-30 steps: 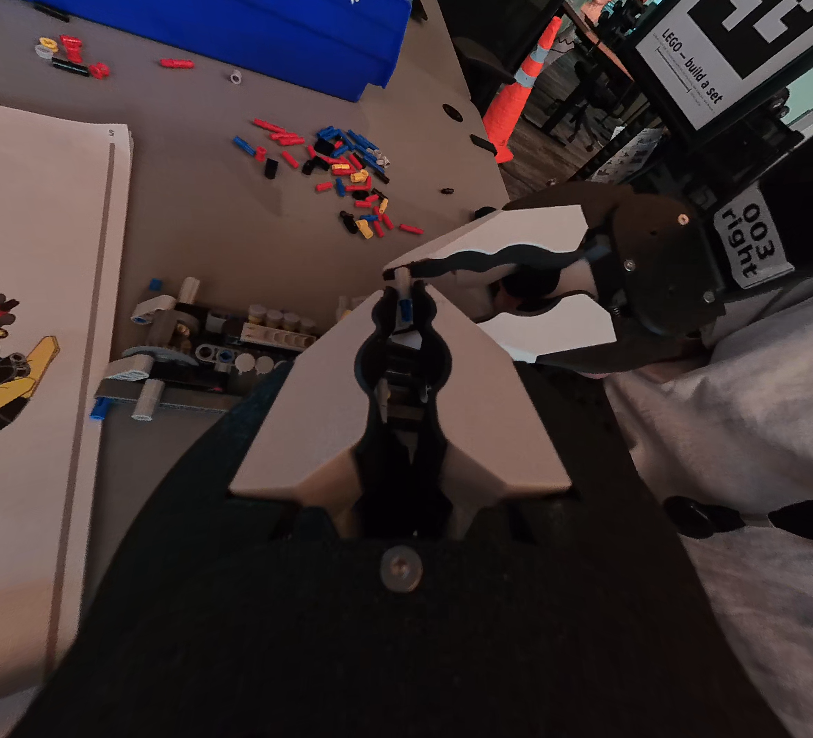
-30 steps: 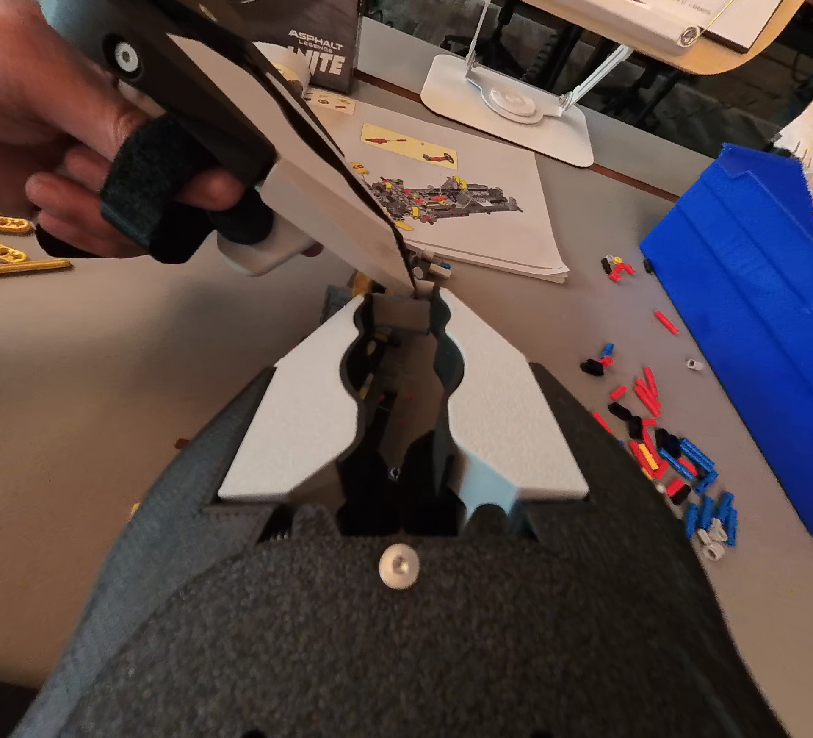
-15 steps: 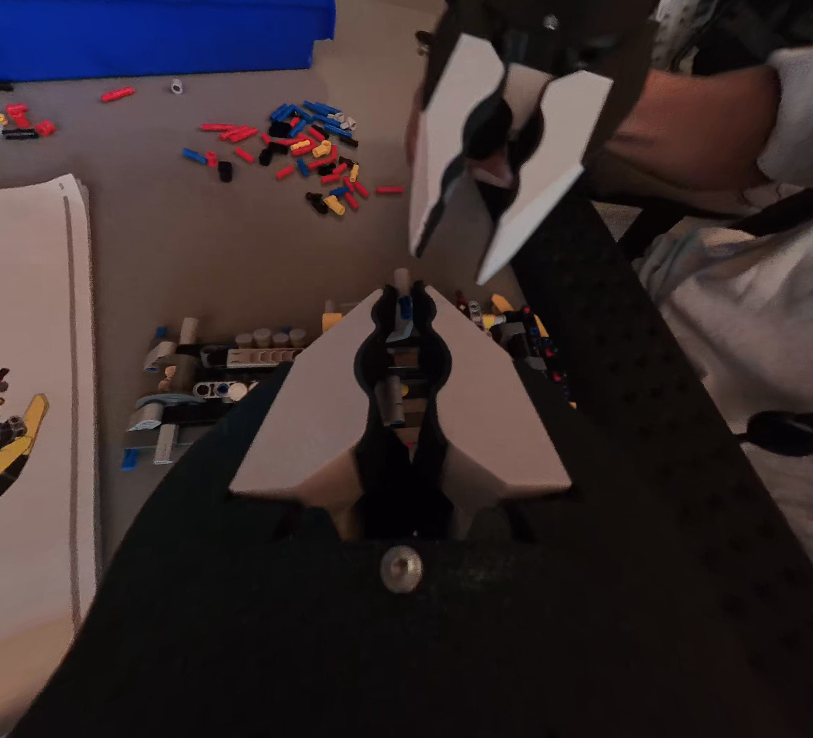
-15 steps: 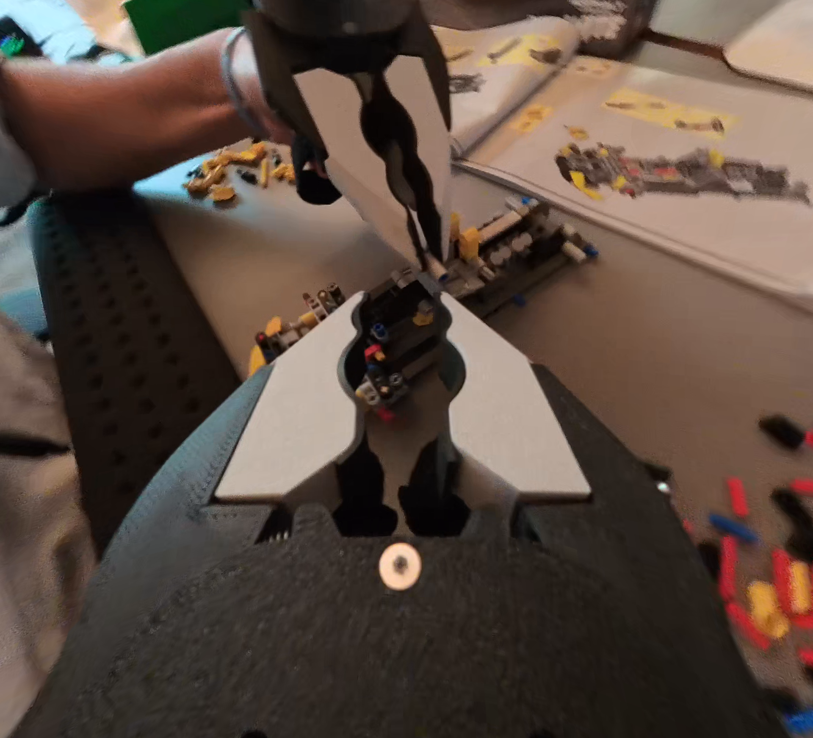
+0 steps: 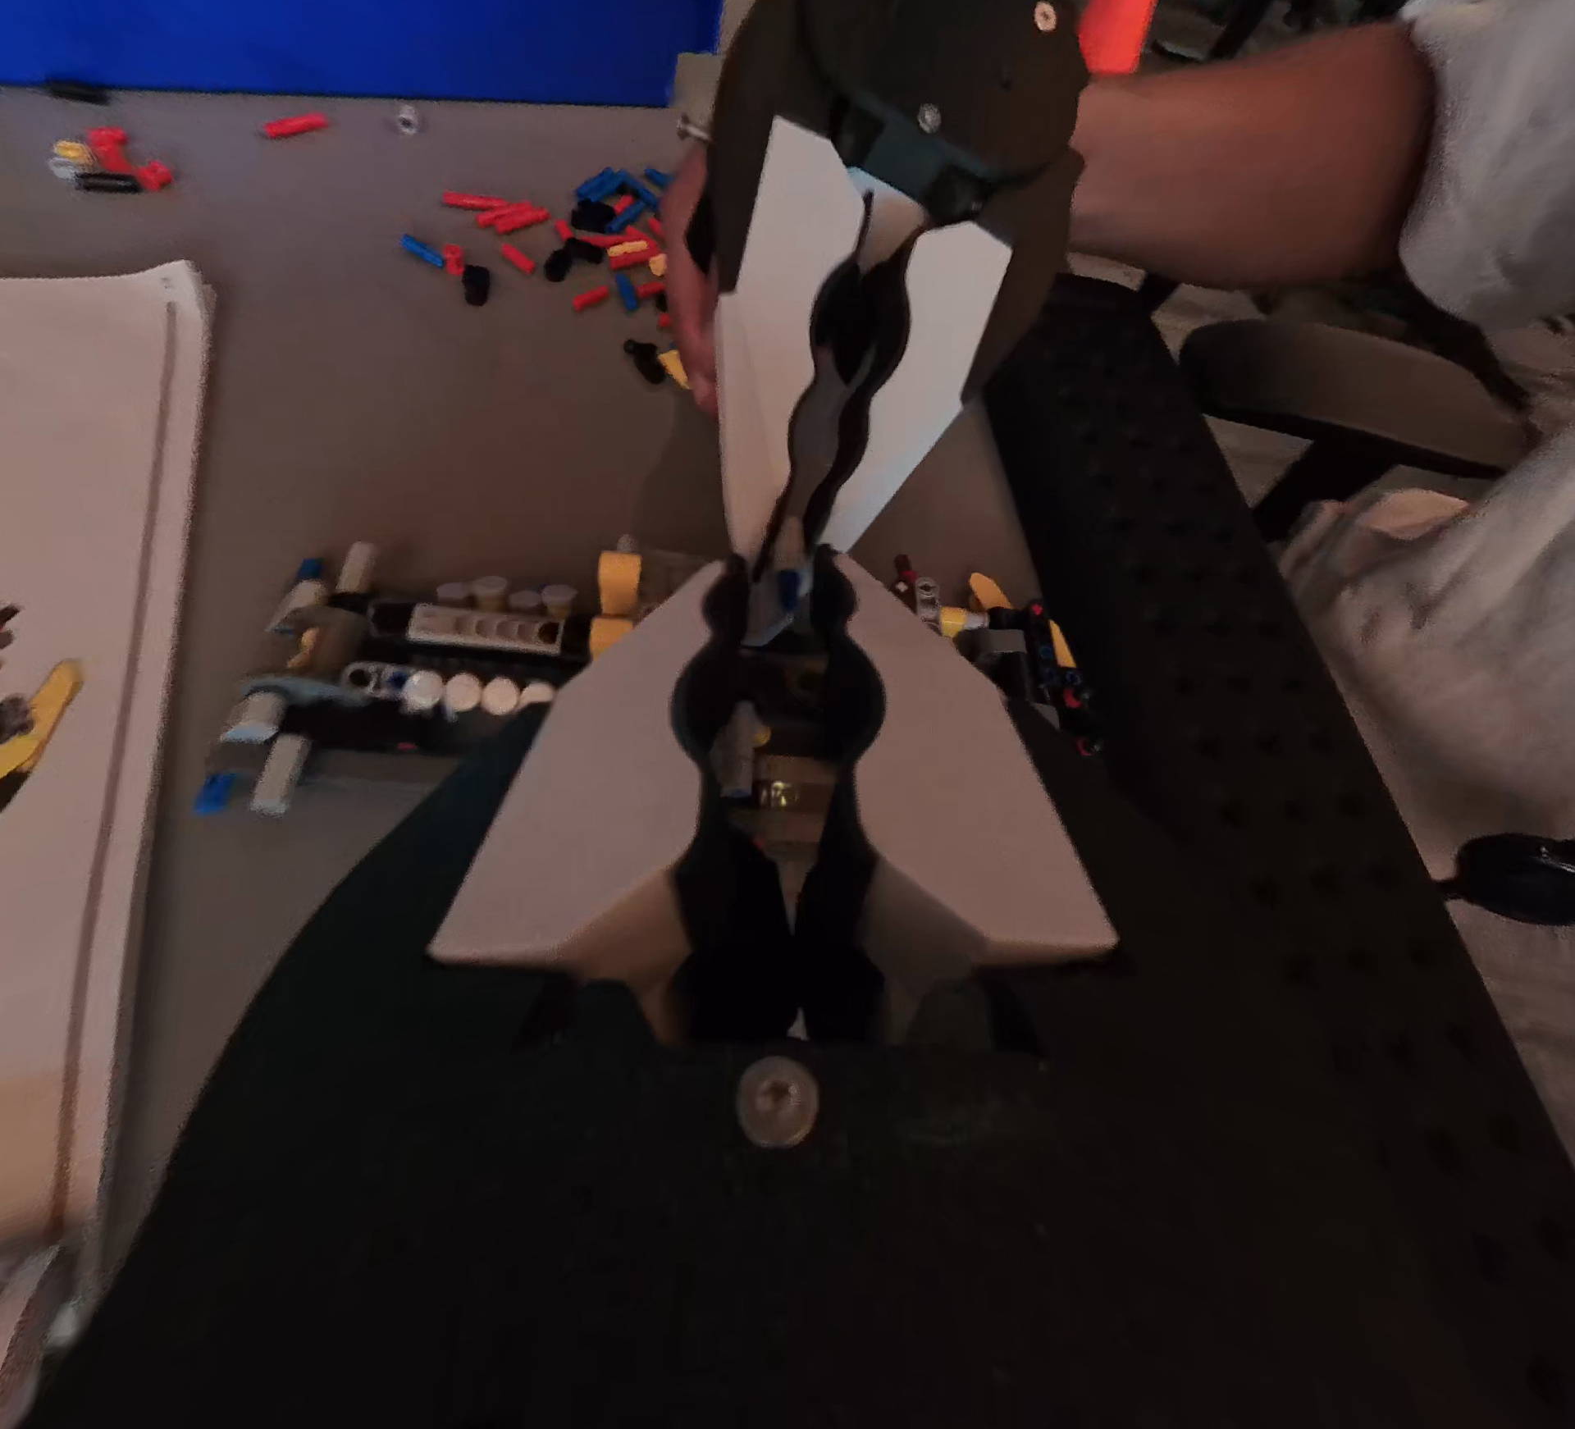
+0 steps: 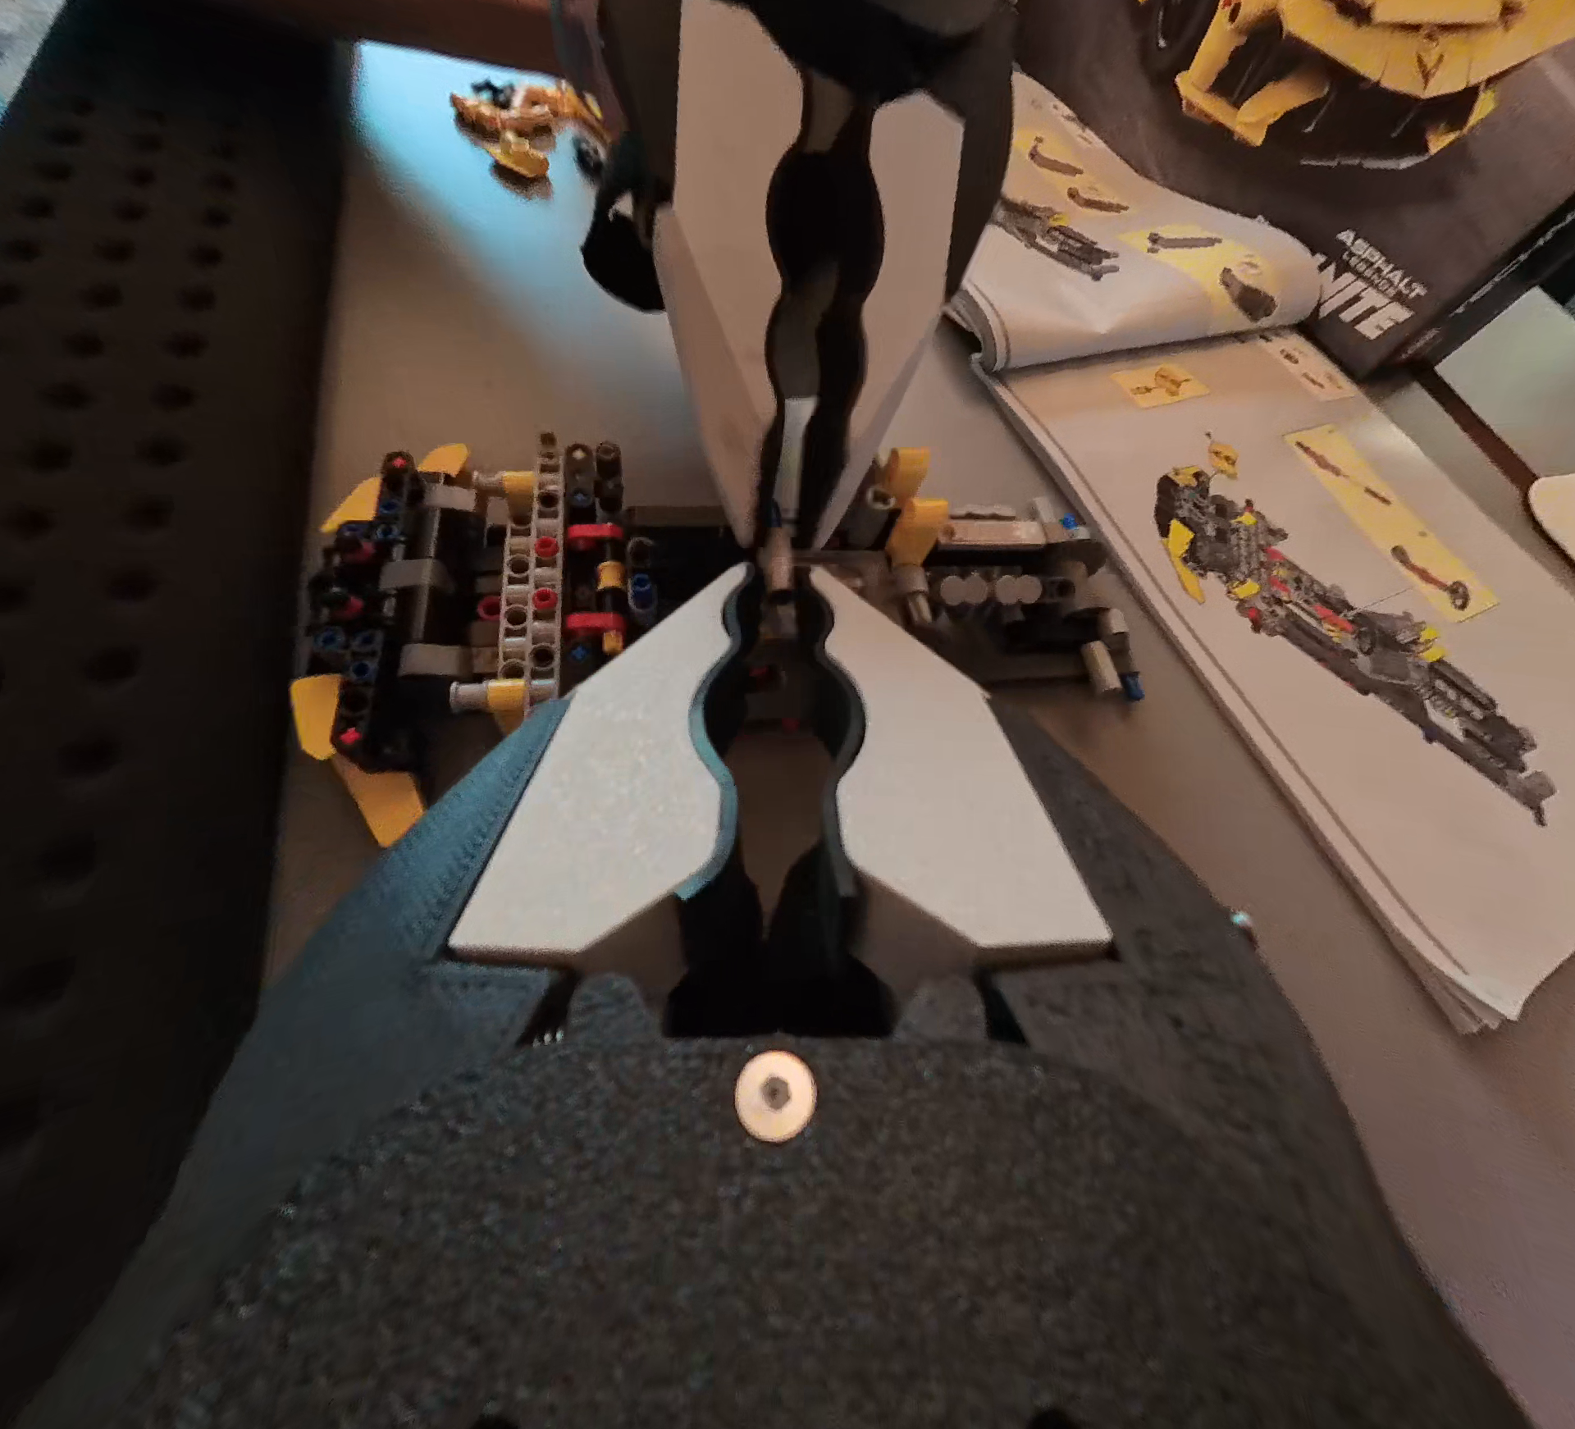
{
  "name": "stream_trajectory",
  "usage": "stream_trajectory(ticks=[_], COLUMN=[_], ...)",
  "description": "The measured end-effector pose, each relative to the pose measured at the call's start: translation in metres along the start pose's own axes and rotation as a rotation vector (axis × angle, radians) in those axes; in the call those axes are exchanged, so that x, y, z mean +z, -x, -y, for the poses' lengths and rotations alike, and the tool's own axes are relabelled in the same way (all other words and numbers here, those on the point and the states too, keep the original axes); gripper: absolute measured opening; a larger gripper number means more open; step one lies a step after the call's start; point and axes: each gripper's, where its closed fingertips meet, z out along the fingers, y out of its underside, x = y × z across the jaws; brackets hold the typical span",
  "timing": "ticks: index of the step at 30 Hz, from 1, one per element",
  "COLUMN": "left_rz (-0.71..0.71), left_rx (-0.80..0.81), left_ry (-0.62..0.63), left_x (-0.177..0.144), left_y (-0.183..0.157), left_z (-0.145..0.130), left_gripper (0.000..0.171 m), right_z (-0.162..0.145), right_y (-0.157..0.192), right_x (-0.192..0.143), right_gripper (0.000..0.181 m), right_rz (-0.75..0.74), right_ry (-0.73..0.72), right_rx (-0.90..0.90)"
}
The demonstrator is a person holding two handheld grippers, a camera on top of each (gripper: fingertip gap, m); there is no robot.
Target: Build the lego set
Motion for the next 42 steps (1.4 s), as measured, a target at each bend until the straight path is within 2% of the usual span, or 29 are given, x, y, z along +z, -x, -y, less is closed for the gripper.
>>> stream_trajectory(ticks=[1, 2, 4, 7, 9, 13, 15, 20, 22, 26, 29, 32, 34, 41, 42], left_rz=[0.035, 0.065, 0.13, 0.226, 0.255, 0.25, 0.244, 0.353, 0.344, 0.337, 0.333, 0.337, 0.335, 0.328, 0.328], left_rx=[-0.004, 0.0, 0.058, 0.131, 0.142, 0.189, 0.251, 0.392, 0.387, 0.376, 0.366, 0.372, 0.367, 0.357, 0.36], left_ry=[-0.016, -0.028, 0.011, 0.097, 0.15, 0.148, 0.144, 0.172, 0.176, 0.163, 0.161, 0.16, 0.157, 0.155, 0.155], left_x=[-0.005, -0.012, -0.02, -0.023, -0.023, -0.014, -0.009, -0.005, -0.005, -0.005, -0.005, -0.005, -0.005, -0.005, -0.005], left_y=[0.002, 0.002, 0.001, 0.005, 0.01, 0.014, 0.011, 0.02, 0.019, 0.017, 0.017, 0.017, 0.017, 0.017, 0.016], left_z=[0.001, 0.0, -0.012, -0.036, -0.048, -0.05, -0.05, -0.052, -0.052, -0.053, -0.053, -0.053, -0.053, -0.054, -0.054], left_gripper=[0.023, 0.022, 0.01, 0.01, 0.017, 0.024, 0.018, 0.005, 0.005, 0.005, 0.005, 0.005, 0.005, 0.005, 0.005], right_z=[-0.006, -0.014, -0.023, -0.024, -0.025, -0.027, -0.028, -0.031, -0.03, -0.018, -0.008, -0.019, -0.021, -0.026, -0.027], right_y=[0.002, 0.004, 0.003, 0.001, 0.0, -0.002, -0.003, -0.01, -0.007, 0.013, 0.003, -0.012, -0.012, -0.004, -0.005], right_x=[0.001, 0.002, 0.004, 0.006, 0.005, 0.004, 0.004, 0.007, 0.006, -0.006, -0.015, -0.007, -0.003, 0.008, 0.008], right_gripper=[0.006, 0.007, 0.006, 0.006, 0.006, 0.006, 0.006, 0.006, 0.006, 0.039, 0.038, 0.037, 0.033, 0.023, 0.012], right_rz=[0.015, 0.016, -0.025, -0.084, -0.109, -0.164, -0.198, -0.317, -0.298, -0.047, 0.073, 0.172, 0.259, 0.351, 0.344], right_ry=[0.028, 0.065, 0.103, 0.117, 0.138, 0.17, 0.188, 0.299, 0.295, 0.196, 0.103, 0.15, 0.142, 0.179, 0.185], right_rx=[-0.012, -0.046, -0.198, -0.368, -0.43, -0.535, -0.589, -0.699, -0.621, -0.201, 0.139, 0.492, 0.646, 0.791, 0.796])
